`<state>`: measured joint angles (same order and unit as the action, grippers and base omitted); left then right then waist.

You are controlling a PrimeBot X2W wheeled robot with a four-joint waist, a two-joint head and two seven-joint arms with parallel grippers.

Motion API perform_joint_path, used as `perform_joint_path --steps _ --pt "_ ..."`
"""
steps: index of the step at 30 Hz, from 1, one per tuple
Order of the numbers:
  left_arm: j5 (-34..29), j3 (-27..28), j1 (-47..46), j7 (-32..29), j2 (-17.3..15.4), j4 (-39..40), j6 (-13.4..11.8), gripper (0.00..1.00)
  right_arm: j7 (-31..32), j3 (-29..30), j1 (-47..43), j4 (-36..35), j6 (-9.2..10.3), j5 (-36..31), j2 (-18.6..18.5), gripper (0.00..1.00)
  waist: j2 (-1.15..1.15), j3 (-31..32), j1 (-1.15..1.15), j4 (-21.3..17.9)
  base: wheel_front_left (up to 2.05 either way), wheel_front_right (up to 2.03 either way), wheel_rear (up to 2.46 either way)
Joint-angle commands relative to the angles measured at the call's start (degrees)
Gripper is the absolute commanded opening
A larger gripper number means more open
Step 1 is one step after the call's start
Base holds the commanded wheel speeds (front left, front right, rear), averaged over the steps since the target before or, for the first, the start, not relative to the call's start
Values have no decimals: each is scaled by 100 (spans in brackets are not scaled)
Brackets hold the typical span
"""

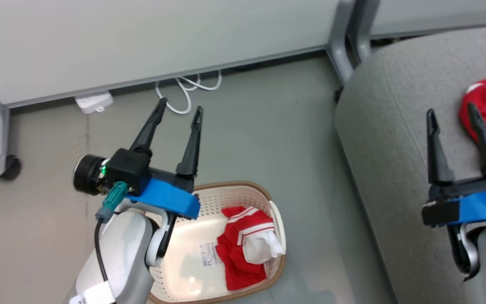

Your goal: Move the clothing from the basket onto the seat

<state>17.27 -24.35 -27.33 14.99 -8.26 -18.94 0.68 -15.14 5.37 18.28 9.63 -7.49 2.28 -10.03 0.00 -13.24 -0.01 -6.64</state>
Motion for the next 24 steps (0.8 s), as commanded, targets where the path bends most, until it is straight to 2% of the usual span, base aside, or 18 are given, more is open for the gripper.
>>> perform_joint_path --steps 1,6,11,24 --pt "-77 196 183 27 39 75 30 100 -2 -78 -174 -53 -1 47 45 100 0 330 1 368 0 0 0" --pt "-293 772 652 24 141 201 127 100 -3 -217 -448 -46 -1 107 139 100 0 541 1 657 0 0 0" --pt "-498 1273 1203 23 262 196 282 100 -2 -113 -853 44 -1 181 274 100 0 845 1 897 0 0 0" --pt "-814 1864 1970 23 477 340 543 100 -2 58 -1533 227 -1 206 516 100 0 1183 1 977 0 0 0"
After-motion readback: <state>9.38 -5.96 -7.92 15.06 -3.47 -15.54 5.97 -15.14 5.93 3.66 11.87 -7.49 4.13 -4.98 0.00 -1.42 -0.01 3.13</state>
